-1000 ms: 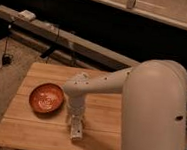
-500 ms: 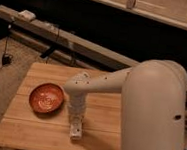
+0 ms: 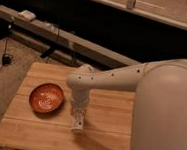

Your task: Place the bottle in the ceramic bowl

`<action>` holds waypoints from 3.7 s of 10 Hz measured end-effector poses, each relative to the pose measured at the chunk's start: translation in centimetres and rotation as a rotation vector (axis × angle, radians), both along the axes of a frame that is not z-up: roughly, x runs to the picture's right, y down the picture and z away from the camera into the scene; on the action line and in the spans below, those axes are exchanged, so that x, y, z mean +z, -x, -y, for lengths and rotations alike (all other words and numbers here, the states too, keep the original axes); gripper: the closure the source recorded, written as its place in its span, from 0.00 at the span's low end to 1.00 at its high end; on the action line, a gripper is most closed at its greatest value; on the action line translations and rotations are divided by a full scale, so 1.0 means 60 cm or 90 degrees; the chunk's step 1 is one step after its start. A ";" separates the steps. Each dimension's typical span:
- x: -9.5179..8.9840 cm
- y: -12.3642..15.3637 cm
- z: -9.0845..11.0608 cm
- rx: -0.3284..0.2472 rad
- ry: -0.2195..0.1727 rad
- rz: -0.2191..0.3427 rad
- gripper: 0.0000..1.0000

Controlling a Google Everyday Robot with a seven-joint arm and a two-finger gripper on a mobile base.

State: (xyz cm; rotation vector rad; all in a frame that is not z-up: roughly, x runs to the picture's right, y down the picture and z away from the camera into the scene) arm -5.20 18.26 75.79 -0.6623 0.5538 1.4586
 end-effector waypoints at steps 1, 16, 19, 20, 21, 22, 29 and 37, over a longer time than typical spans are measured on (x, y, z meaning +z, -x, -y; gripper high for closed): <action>-0.011 0.007 0.024 0.001 -0.017 0.006 1.00; 0.045 0.284 0.127 -0.120 -0.056 0.248 0.74; 0.073 0.311 0.134 -0.124 -0.059 0.262 0.46; 0.079 0.321 0.140 -0.123 -0.063 0.270 0.34; 0.080 0.324 0.141 -0.122 -0.065 0.273 0.30; 0.084 0.325 0.147 -0.117 -0.072 0.278 0.21; 0.085 0.329 0.148 -0.117 -0.075 0.283 0.20; 0.084 0.329 0.148 -0.117 -0.075 0.283 0.20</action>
